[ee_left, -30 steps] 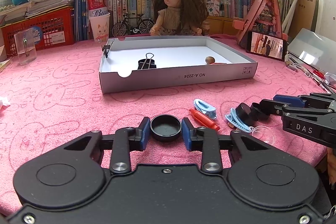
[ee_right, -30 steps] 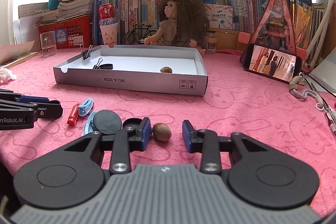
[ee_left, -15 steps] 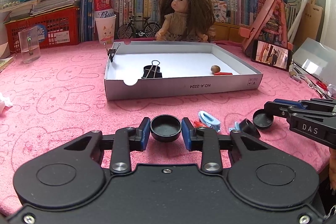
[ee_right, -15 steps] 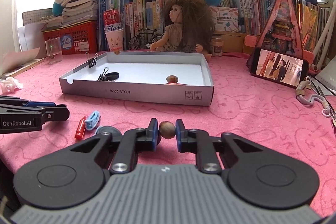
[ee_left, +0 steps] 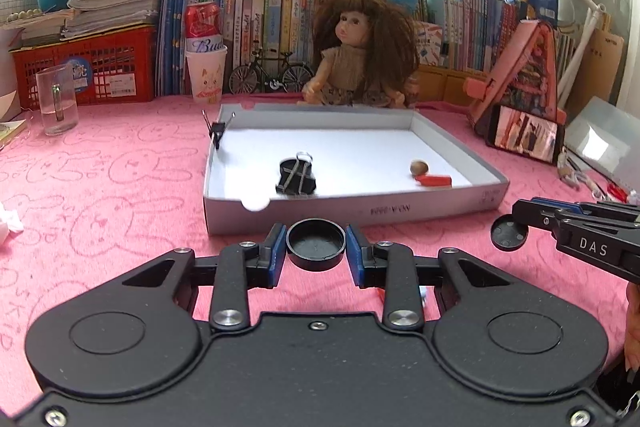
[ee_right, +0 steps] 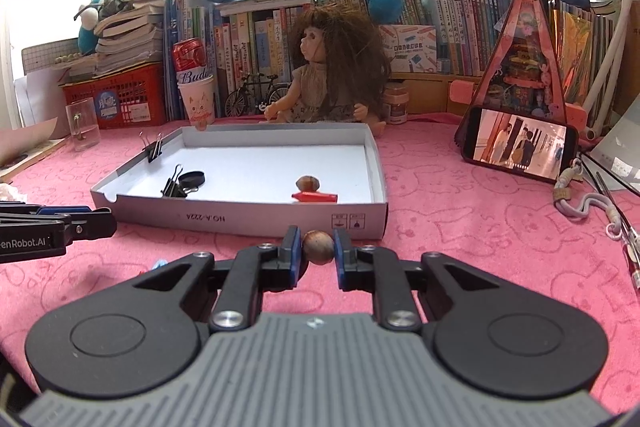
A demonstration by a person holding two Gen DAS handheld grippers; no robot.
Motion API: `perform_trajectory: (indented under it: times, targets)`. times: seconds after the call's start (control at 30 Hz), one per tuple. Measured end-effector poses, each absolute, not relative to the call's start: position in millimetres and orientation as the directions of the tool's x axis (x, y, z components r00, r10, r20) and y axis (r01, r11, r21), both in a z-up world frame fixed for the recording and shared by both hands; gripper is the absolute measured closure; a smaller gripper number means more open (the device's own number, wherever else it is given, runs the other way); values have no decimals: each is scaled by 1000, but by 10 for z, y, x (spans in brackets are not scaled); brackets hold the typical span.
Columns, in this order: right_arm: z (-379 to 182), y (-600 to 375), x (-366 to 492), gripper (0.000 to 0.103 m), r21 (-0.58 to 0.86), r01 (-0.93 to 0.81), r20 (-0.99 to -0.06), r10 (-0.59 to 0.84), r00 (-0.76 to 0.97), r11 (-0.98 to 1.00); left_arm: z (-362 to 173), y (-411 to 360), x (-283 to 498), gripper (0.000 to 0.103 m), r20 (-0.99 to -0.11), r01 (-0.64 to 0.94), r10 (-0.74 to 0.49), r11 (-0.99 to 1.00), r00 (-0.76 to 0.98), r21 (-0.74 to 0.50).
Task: Organize rigid objects
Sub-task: 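Carry the lid and the hazelnut over the tray with both grippers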
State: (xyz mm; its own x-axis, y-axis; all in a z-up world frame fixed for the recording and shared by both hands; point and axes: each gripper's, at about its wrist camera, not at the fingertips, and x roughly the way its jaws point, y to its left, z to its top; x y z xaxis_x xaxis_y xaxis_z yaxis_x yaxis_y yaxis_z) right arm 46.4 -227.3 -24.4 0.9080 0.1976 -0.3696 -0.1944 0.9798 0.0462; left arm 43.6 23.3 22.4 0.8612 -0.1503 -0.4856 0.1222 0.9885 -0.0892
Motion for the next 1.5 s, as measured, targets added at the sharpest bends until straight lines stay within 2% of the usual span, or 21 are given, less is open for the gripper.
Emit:
perform_trajectory:
  times: [0.33, 0.83, 0.93, 1.2, 1.27, 1.3, 1.37, 1.43, 1.47, 1.5]
  targets:
    - [-135, -2302, 684, 82, 100, -175, -380, 200, 903, 979, 369, 316, 659, 73, -467, 106, -147, 988, 872, -113]
    - [-440, -2325, 585, 80, 121, -186, -482, 222, 847, 975, 216, 272, 588, 73, -502, 119, -162, 986, 850, -117]
    - [-453, -2357, 588, 77, 136, -178, -483, 222, 847, 975, 209, 265, 584, 73, -505, 119, -162, 986, 848, -117]
    - [-396, -2405, 683, 77, 155, -165, -480, 221, 849, 974, 204, 261, 588, 73, -503, 119, -161, 986, 849, -116]
    - [-399, -2380, 721, 71, 150, -172, -487, 224, 844, 974, 202, 266, 594, 73, -503, 119, -162, 986, 849, -116]
    - [-398, -2367, 736, 64, 146, -176, -488, 226, 843, 974, 202, 265, 595, 73, -503, 119, -161, 986, 849, -115]
    - [-397, -2336, 765, 61, 137, -181, -493, 225, 840, 974, 200, 264, 596, 73, -503, 119, -161, 986, 849, -114]
    - [-404, -2299, 798, 61, 128, -181, -504, 221, 835, 975, 200, 262, 597, 73, -503, 118, -161, 986, 849, -116]
    - [-415, -2287, 815, 67, 125, -182, -508, 220, 832, 975, 200, 265, 603, 73, -503, 117, -160, 986, 850, -116]
    - [-423, -2280, 825, 77, 125, -182, -510, 221, 831, 975, 200, 270, 610, 73, -503, 116, -160, 986, 850, -118]
